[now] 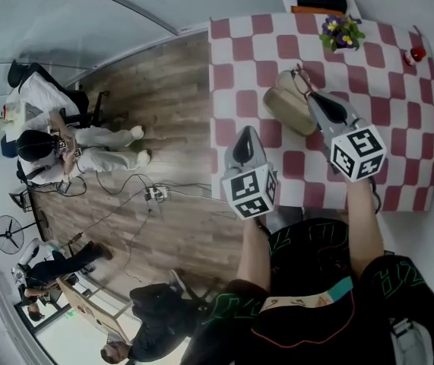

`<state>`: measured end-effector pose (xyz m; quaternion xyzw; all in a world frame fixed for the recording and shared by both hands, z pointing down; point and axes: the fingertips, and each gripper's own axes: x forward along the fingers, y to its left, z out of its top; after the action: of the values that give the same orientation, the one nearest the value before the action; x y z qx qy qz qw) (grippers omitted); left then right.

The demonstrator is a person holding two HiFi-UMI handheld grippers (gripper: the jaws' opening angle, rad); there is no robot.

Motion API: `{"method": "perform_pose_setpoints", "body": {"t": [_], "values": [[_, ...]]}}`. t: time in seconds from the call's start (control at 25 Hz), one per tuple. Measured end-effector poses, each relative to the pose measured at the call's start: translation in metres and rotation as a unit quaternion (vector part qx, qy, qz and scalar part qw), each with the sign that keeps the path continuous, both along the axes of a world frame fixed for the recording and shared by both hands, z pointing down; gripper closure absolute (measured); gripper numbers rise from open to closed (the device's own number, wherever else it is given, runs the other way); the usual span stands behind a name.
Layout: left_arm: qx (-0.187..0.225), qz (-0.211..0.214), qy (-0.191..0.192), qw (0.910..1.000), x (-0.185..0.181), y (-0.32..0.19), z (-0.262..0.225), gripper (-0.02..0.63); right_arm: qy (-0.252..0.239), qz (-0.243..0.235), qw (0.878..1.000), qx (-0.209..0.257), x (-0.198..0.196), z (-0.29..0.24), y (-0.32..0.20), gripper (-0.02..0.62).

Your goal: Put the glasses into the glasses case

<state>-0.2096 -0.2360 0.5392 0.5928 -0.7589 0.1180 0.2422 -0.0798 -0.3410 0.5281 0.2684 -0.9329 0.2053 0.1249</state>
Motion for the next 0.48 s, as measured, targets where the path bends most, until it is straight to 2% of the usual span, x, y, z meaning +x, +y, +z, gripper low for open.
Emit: {"method": "perform_pose_setpoints", "body": {"t": [0.48], "values": [[-0.015,-0.004,0.015,0.9998,-0.011,-0.002,0.022,0.597,0.045,-0.048,0.997,-0.039,-0.03,0.04,0.016,0.577]]}}
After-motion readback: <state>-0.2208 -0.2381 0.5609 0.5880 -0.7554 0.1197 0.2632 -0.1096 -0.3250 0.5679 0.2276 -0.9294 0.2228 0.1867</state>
